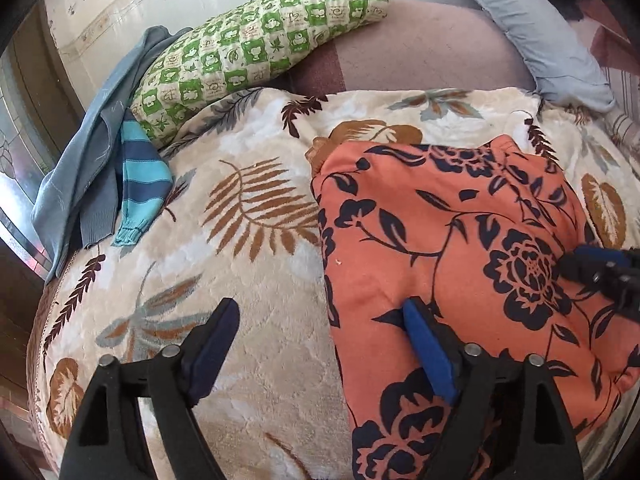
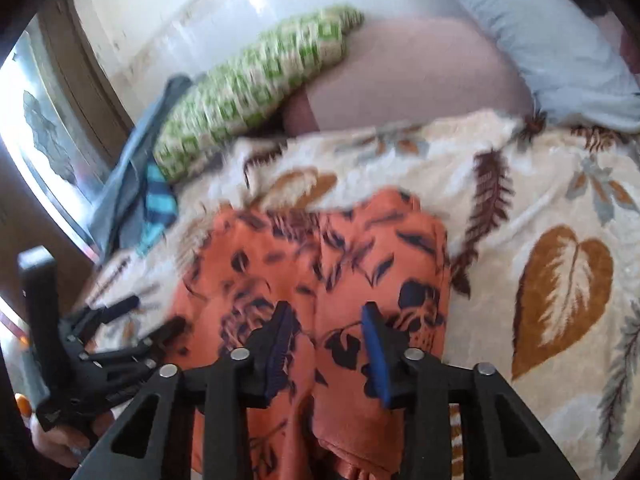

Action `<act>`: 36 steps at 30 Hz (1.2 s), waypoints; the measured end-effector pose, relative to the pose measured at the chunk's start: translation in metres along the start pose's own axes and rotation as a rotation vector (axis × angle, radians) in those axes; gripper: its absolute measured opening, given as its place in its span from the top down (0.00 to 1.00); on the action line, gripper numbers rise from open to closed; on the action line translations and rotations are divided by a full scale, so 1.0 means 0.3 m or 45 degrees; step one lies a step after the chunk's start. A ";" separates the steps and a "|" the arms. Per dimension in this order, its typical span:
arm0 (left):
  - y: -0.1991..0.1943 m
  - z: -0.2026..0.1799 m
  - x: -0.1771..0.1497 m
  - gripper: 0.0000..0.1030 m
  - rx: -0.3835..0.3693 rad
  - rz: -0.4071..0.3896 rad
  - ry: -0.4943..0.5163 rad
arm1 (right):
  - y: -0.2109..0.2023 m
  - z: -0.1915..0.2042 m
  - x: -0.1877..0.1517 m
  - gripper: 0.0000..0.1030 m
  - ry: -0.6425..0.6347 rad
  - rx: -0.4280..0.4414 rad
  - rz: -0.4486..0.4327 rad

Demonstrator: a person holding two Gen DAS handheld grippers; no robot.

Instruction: Fold small clothes

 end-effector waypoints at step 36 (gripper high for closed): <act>-1.116 0.065 -0.289 0.06 0.043 -0.534 -0.260 | -0.973 0.342 -0.452 0.44 -0.206 -0.050 -0.647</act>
Point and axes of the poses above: each gripper's, at about its wrist camera, not at the fingertips, and y roughly the way its jaws point, z to its left, x to its top, the point moved 3 cm from there along y, roughly the way its jaws point, and after that the axes turned 8 degrees about z, right-handed, at the moved point
